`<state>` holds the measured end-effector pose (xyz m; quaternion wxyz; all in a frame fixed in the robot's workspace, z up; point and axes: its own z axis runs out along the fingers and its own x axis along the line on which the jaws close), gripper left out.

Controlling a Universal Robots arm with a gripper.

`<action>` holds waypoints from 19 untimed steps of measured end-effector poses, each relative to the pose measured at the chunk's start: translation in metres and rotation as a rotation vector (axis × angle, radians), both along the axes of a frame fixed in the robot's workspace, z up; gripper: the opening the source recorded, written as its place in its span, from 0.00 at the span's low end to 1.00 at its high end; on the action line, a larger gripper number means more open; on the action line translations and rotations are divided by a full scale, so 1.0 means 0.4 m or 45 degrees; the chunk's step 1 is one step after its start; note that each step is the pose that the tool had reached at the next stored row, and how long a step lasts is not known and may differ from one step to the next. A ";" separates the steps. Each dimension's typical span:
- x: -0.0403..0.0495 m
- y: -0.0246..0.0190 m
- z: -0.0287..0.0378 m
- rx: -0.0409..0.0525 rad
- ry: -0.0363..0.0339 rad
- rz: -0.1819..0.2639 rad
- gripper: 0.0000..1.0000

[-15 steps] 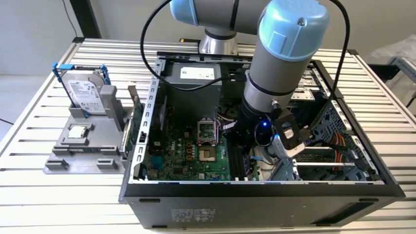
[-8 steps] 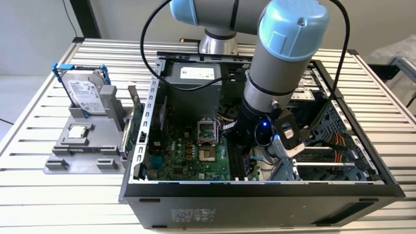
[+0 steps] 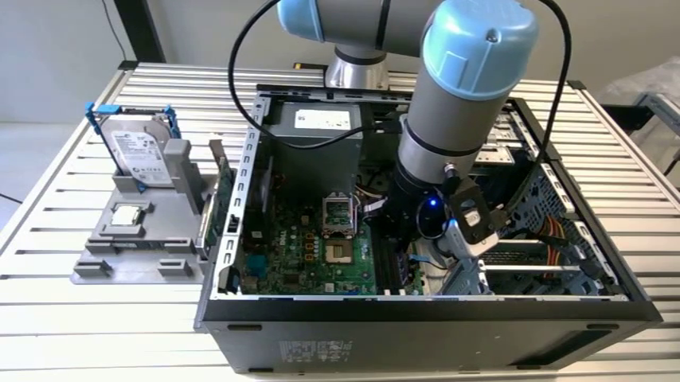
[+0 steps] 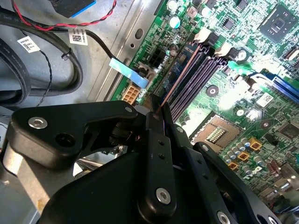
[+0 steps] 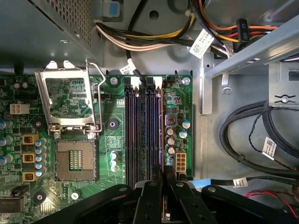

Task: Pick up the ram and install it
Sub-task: 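Insert the ram into the slot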

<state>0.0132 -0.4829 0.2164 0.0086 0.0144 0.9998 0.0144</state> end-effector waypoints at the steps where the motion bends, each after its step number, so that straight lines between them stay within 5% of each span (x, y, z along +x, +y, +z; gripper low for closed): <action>1: 0.000 0.000 -0.001 0.000 -0.0001 0.000 0.00; 19: 0.000 0.000 -0.004 -0.001 0.0014 0.005 0.00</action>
